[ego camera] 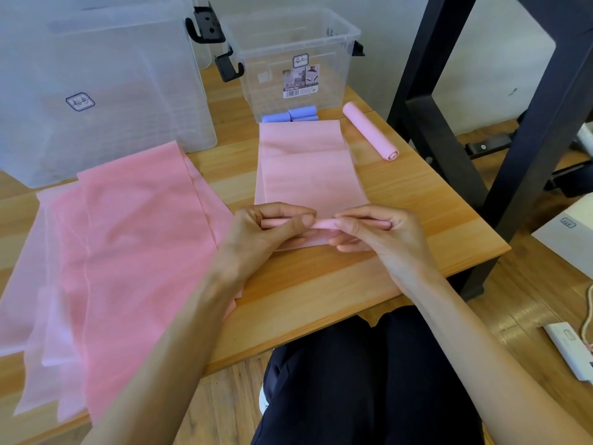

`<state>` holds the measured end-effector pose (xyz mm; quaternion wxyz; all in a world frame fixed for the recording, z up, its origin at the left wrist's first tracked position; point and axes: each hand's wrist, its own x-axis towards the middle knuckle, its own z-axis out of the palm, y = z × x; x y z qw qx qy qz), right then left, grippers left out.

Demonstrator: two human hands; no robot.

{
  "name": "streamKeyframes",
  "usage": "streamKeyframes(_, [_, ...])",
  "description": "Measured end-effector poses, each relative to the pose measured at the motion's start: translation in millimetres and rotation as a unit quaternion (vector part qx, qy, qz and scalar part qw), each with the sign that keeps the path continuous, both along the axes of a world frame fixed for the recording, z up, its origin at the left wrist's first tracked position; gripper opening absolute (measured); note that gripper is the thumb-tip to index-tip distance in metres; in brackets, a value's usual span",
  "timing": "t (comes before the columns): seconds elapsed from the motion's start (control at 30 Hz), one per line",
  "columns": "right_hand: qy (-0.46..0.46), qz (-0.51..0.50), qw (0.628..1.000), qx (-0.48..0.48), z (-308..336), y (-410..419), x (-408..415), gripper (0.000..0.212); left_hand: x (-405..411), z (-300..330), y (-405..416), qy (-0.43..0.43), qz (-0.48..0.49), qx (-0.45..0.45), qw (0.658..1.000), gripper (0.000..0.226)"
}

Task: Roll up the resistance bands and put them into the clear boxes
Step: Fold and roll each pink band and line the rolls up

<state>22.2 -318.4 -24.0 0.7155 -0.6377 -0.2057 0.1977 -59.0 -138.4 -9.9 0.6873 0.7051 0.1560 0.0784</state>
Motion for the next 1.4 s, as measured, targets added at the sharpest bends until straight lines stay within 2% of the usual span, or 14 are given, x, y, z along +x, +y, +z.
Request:
streamKeyframes(0.23, [-0.002, 0.011, 1.000, -0.015, 2.2, 1.3, -1.4, 0.023, -1.3, -0.3, -3.3, -0.009, 0.016, -0.015, 1.000, 0.008])
streamKeyframes(0.33, [-0.015, 0.017, 1.000, -0.018, 1.5, 1.0, -1.0, 0.020, -2.2, 0.9, -2.3, -0.009, 0.019, -0.034, 0.999, 0.009])
streamKeyframes(0.47, [-0.014, 0.003, 1.000, -0.027, 1.3, 1.5, -1.3, 0.016, -1.9, 0.6, -2.2, -0.013, 0.015, 0.027, 0.999, 0.008])
streamKeyframes(0.57, [-0.023, 0.017, 0.999, -0.020, 0.6, 1.4, -1.5, 0.018, -2.4, 0.7, -2.5, -0.015, 0.028, 0.001, 0.999, 0.006])
streamKeyframes(0.7, [-0.023, 0.003, 0.999, -0.023, -0.7, 0.7, -1.2, 0.015, -3.6, 1.1, -2.1, -0.010, 0.007, 0.000, 1.000, 0.013])
streamKeyframes(0.83, [-0.024, 0.020, 0.999, -0.028, -0.4, 1.6, -1.7, 0.018, -4.2, 0.0, -3.8, -0.010, 0.019, -0.035, 0.999, 0.008])
streamKeyframes(1.03, [-0.025, 0.005, 0.999, -0.027, -1.3, -0.1, -1.3, 0.013, -4.4, 3.1, -4.6, -0.020, -0.006, 0.009, 1.000, 0.016])
streamKeyframes(1.23, [-0.040, 0.024, 0.999, -0.024, -0.8, -0.3, -1.7, 0.019, -4.6, 1.9, -4.2, -0.009, 0.020, -0.024, 0.999, 0.014])
streamKeyframes(1.4, [-0.033, 0.002, 0.999, -0.029, -1.3, 0.1, -2.6, 0.016, -3.9, 1.2, -2.7, -0.010, 0.017, 0.024, 1.000, 0.018])
